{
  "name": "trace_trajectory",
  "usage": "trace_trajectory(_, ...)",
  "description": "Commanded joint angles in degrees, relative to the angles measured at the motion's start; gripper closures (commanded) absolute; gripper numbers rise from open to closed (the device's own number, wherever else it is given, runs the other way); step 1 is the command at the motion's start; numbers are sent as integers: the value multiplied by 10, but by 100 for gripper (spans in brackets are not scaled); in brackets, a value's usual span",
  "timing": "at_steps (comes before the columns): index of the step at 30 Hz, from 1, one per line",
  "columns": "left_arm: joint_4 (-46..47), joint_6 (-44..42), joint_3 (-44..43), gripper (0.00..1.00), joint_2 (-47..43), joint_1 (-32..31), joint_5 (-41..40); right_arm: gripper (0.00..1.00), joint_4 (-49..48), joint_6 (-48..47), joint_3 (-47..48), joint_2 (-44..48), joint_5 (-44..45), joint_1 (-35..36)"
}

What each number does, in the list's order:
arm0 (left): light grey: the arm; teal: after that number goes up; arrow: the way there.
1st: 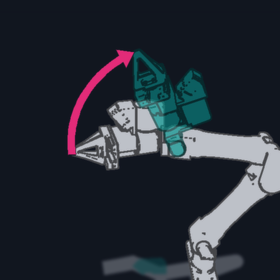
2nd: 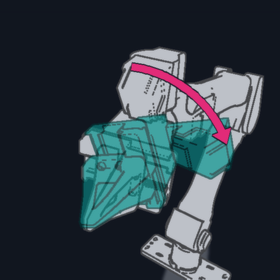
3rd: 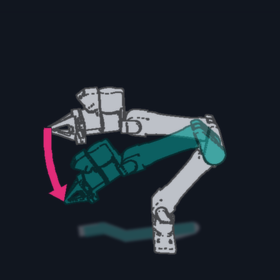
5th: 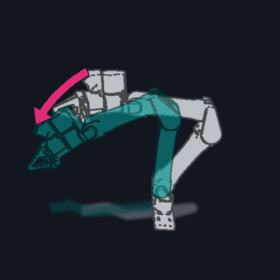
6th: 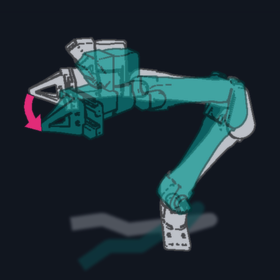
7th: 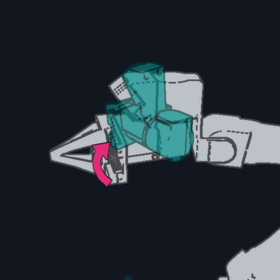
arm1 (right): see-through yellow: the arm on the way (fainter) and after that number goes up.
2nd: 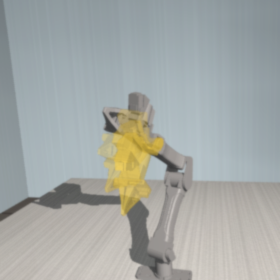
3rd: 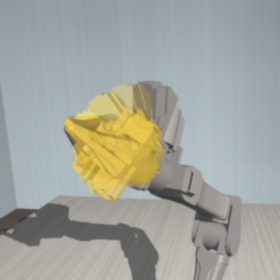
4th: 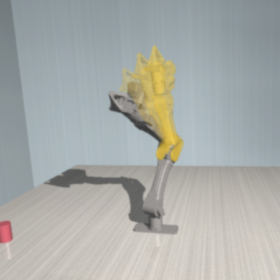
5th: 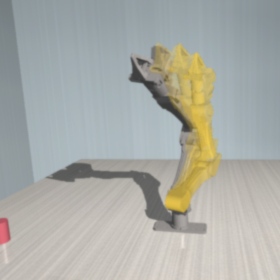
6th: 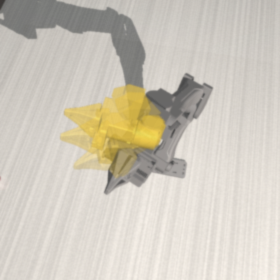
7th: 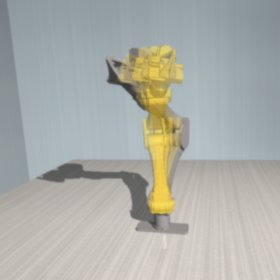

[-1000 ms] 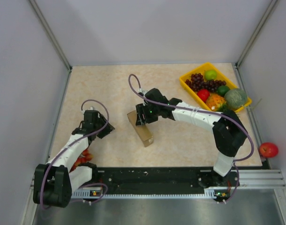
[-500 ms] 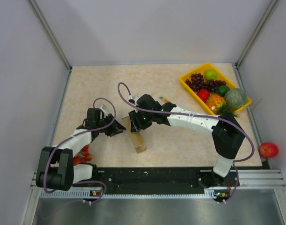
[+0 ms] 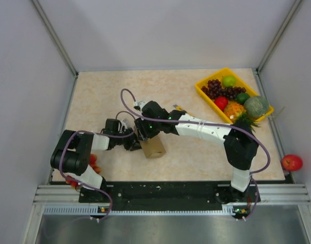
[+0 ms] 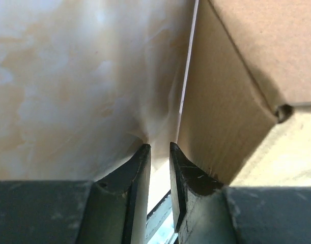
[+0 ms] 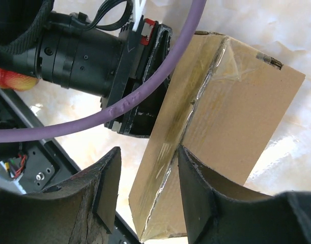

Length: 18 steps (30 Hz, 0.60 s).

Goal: Unpack the express box

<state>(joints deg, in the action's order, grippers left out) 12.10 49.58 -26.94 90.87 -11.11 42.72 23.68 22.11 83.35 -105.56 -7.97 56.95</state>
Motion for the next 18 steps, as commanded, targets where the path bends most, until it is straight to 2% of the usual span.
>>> trace_trajectory(1,52,21,-37,73,5,-15,8,53,-17,-7,16,-6,12,10)
trace_trajectory(3,22,2,-52,73,-7,-15,-31,53,-17,-10,15,-6,9,11)
trace_trajectory(5,-49,-13,-72,73,-15,-15,-70,53,-17,-15,16,-16,1,11)
trace_trajectory(9,-218,-28,-102,73,-57,-9,-233,53,-17,-8,7,-18,10,11)
trace_trajectory(10,-273,-33,-114,74,-66,-9,-311,53,-17,-7,5,-16,15,10)
trace_trajectory(13,-337,-36,-124,69,-104,-10,-422,53,-20,-10,2,-7,26,11)
trace_trajectory(15,-359,-42,-121,59,-139,-9,-465,52,-23,-9,1,-1,34,11)
trace_trajectory(16,-359,-46,-116,51,-150,-10,-473,52,-27,-8,-1,2,37,11)
trace_trajectory(17,-356,-59,-115,38,-162,-9,-470,51,-31,-8,-4,7,44,11)
trace_trajectory(18,-353,-68,-114,34,-183,-9,-469,50,-36,-5,-11,16,49,11)
